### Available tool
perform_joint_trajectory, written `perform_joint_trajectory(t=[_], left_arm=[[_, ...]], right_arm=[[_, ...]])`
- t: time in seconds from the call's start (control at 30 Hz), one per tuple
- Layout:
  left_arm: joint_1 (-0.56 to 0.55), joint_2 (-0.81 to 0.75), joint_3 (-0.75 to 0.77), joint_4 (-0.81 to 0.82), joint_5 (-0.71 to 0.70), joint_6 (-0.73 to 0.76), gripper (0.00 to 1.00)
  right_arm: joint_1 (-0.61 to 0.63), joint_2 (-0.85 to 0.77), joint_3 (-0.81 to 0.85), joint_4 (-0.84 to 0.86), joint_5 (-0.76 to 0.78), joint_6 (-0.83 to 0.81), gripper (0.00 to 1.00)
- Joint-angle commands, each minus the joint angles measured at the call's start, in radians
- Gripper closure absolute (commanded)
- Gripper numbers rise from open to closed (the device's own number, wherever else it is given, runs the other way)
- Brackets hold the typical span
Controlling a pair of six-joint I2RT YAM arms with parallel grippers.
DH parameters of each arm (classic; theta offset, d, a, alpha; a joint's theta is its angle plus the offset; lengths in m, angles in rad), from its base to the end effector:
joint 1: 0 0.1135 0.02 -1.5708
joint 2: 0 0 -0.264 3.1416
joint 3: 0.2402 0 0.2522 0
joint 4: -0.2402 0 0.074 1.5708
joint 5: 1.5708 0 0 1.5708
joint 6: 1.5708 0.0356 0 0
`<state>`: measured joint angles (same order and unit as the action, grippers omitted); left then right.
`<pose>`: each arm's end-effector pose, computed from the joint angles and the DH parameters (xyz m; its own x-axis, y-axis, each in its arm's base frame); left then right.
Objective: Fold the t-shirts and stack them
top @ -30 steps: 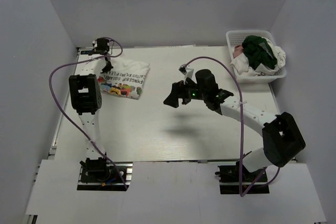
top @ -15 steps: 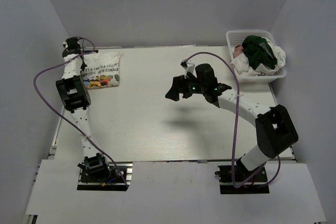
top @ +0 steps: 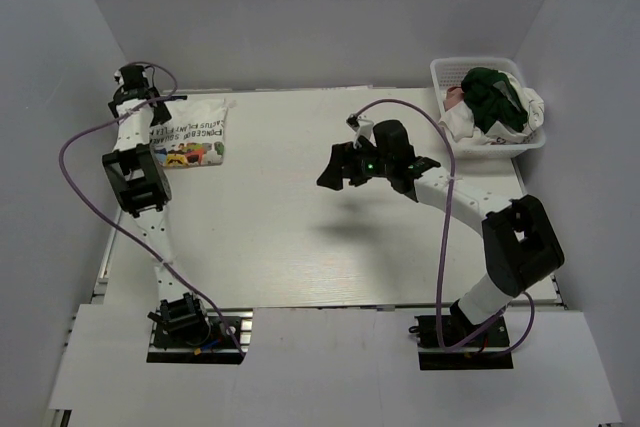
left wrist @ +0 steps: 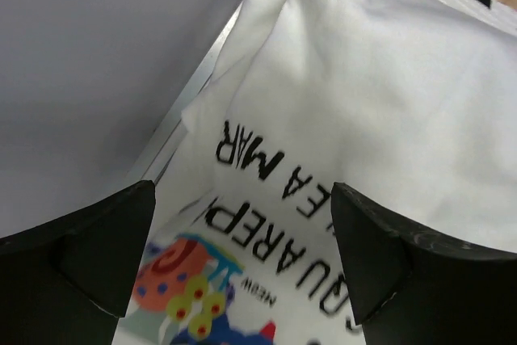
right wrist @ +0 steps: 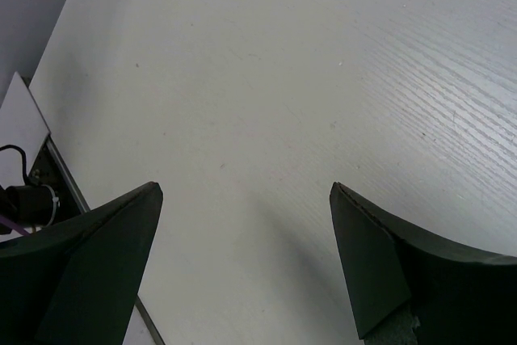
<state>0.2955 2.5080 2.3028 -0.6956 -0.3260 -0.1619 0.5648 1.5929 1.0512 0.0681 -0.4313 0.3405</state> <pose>0.5245 0.1716 0.1942 -0.6649 -0.3620 -0.6533 -0.5809 0.8005 0.1476 0.2972 0.2060 0.2540 -0.6305 -0.0403 -0.7752 -0.6259 0.6171 0.4769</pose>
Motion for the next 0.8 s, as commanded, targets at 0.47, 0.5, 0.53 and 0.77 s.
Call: perform_joint_trajectory(t=[0.47,0.5,0.53,0.77], left_arm=[[-0.507,-0.984,-0.985,0.149,0.145,-0.427,0.0],[-0.56,-1.044,-1.066,0.186,0.183,-0.45,0.0],[-0.612,-1.151,-1.139,0.262,0.203,-0.461,0.0],[-0.826,-1.431,-1.378,0.191,0.099,-0.528,0.0]], right_arm=[[-0.011,-0.391,-0.295,-0.045,0.357,0.166,0.1],[-0.013,-0.469,-0.313,-0.066,0.405,0.163,0.1],[-0.013,-0.49,-0.354,-0.098,0.464,0.167,0.1],[-0.011,-0.685,-0.439,-0.162,0.608,0.161,0.1]])
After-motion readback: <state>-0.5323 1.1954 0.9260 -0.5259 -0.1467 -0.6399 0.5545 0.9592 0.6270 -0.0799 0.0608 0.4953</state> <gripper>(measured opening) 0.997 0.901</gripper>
